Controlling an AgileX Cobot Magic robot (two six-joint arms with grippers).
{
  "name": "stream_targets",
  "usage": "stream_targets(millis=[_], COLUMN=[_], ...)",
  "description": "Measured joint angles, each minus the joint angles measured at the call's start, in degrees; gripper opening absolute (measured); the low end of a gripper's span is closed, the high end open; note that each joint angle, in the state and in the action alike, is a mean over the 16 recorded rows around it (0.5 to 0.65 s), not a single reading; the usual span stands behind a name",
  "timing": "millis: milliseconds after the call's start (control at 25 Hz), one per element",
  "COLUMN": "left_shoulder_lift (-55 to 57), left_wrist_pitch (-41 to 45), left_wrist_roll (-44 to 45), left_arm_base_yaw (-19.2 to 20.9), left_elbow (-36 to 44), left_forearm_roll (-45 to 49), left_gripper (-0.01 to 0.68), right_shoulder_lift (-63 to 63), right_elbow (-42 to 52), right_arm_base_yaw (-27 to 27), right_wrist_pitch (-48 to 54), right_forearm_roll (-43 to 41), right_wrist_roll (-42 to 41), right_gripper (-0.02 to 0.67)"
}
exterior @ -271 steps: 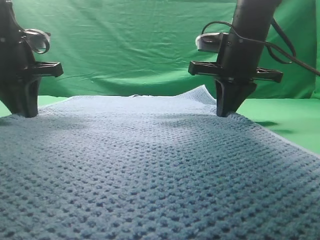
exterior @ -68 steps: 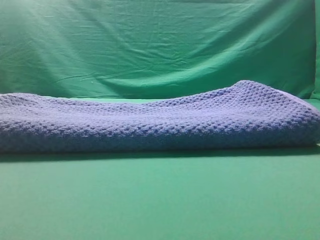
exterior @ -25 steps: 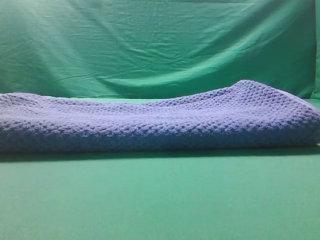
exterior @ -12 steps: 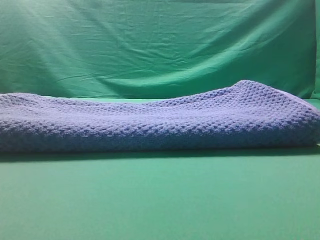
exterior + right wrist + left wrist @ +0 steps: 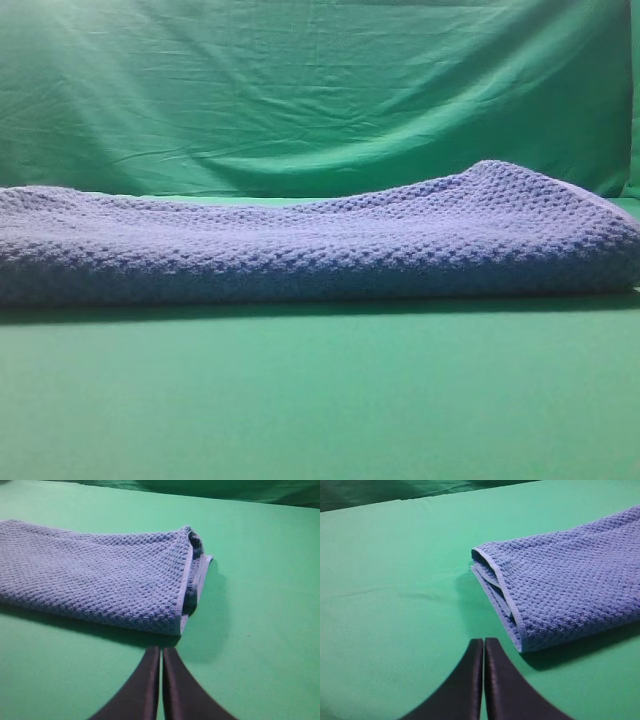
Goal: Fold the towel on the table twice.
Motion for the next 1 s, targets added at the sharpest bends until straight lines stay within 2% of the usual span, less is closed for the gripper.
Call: stream_targets(millis=[400,760,1000], left_shoulder_lift=[-0.1,-0.8,-1.2], left_wrist_pitch=[0.0,0.0,0.0], left_wrist_roll=[0.0,0.0,0.0], left_arm_base_yaw=[0.6,3.4,5.1], left_elbow=[0.0,0.0,0.0], left_forearm_roll=[0.0,0.0,0.0], left_gripper=[0.0,0.0,0.0], right_shoulder_lift=[-0.6,-1.8,-2.1], right_elbow=[0.0,0.0,0.0], right_arm_base_yaw=[-4.4,-11.2,-13.0], right_wrist_pitch=[0.0,0.0,0.2], right_forearm_roll=[0.1,0.2,0.3], right_wrist_roll=[0.0,0.0,0.0], right_gripper=[0.0,0.0,0.0])
